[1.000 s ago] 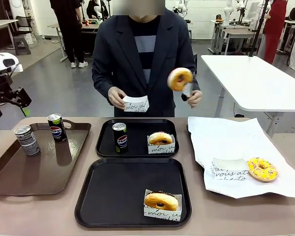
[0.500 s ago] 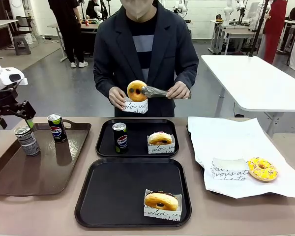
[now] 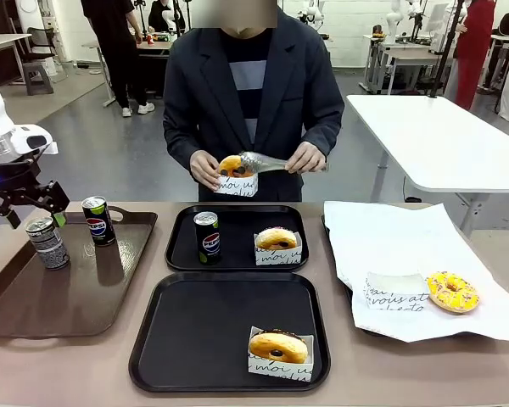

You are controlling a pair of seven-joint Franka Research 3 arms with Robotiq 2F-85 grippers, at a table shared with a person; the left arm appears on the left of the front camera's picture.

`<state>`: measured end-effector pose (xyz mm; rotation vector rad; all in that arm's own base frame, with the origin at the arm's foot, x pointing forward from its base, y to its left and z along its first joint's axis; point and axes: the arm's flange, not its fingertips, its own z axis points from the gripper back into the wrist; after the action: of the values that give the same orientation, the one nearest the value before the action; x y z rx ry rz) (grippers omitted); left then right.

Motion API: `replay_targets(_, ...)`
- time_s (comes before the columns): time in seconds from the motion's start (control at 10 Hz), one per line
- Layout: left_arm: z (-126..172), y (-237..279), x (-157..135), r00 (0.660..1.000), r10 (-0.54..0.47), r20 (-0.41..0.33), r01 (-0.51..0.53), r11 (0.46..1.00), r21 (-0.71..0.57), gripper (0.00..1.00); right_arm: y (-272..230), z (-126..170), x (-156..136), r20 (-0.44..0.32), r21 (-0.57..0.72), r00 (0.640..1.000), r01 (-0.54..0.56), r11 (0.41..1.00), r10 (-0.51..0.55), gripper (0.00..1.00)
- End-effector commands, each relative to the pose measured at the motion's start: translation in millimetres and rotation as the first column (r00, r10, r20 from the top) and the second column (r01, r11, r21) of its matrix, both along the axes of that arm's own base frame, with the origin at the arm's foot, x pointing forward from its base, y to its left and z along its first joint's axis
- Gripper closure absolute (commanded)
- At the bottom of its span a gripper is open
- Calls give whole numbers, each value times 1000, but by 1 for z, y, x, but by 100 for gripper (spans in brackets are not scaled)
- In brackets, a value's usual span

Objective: Set up donuts and drinks on trays.
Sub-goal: Pick up one Pepsi coke from the Handle tray and place it on the Flat Tray without a Pepsi coke.

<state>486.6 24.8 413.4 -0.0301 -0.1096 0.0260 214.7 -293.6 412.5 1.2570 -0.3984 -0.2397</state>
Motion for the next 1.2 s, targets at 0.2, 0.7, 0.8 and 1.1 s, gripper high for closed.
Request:
replay_targets(0.2,-21,-4,5,1000,24,17,-24,1000,1,0,-1,0,0,27,7,1000,-1,1000,1,0)
replay_targets(0.7,-42,-2,6,999,35,-10,-34,999,24,0,-1,0,0,27,7,1000,-1,1000,1,0)
replay_targets(0.8,-45,-2,5,999,36,-15,-36,999,21,0,-1,0,0,27,7,1000,-1,1000,1,0)
replay_targets(1.1,-37,-4,6,1000,17,-3,-17,1000,-21,56,-1,0,0,27,7,1000,-1,1000,1,0)
